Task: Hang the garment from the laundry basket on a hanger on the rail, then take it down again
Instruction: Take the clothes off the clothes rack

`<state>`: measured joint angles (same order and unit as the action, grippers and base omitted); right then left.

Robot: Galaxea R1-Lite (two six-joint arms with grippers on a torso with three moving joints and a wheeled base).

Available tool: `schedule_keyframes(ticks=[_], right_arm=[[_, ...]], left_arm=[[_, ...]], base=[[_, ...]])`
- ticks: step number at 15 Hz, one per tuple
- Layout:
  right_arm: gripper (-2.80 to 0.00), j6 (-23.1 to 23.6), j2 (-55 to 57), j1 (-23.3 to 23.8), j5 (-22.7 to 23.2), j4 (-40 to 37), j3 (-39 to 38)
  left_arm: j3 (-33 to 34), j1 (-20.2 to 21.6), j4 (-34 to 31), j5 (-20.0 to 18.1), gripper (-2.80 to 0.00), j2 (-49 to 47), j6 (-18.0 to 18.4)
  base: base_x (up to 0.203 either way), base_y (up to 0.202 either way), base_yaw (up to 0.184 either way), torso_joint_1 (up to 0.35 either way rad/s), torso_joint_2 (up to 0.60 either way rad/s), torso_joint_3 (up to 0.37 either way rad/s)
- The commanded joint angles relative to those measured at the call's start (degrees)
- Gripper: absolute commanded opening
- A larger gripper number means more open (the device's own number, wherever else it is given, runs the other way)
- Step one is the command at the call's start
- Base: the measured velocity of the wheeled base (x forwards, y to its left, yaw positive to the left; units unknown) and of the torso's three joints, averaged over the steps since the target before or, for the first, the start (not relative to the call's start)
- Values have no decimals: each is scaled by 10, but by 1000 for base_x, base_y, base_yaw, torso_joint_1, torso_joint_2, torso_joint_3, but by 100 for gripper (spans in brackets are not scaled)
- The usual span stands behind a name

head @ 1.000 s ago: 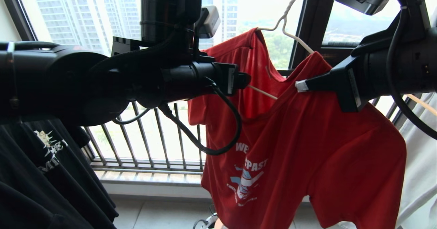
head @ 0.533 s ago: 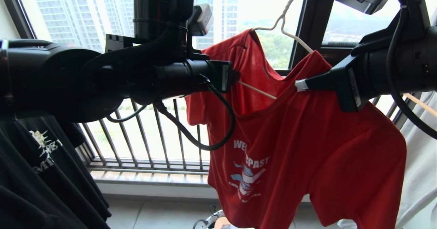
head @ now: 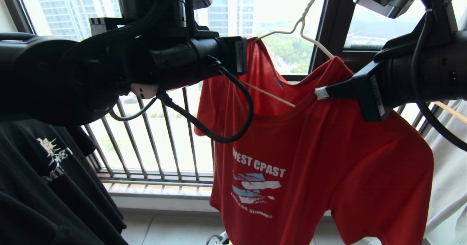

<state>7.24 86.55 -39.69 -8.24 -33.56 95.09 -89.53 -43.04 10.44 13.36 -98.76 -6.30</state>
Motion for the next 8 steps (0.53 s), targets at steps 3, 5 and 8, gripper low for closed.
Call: schedule_keyframes(ticks=[3,5,8], right_arm=[[-280,1,0,-2,0,-3,-3],[-280,1,0,-2,0,-3,-3],[-280,1,-2,-2,0,-3,-4]], left_arm=[[-16,0,5,0,-280,-3,-1],[-39,1,5,0,-280,-9,-2],[-54,3,4,1,-280,-13,-2]], base=[[0,0,0,0,0,0],[0,0,0,0,0,0],[0,0,0,0,0,0]])
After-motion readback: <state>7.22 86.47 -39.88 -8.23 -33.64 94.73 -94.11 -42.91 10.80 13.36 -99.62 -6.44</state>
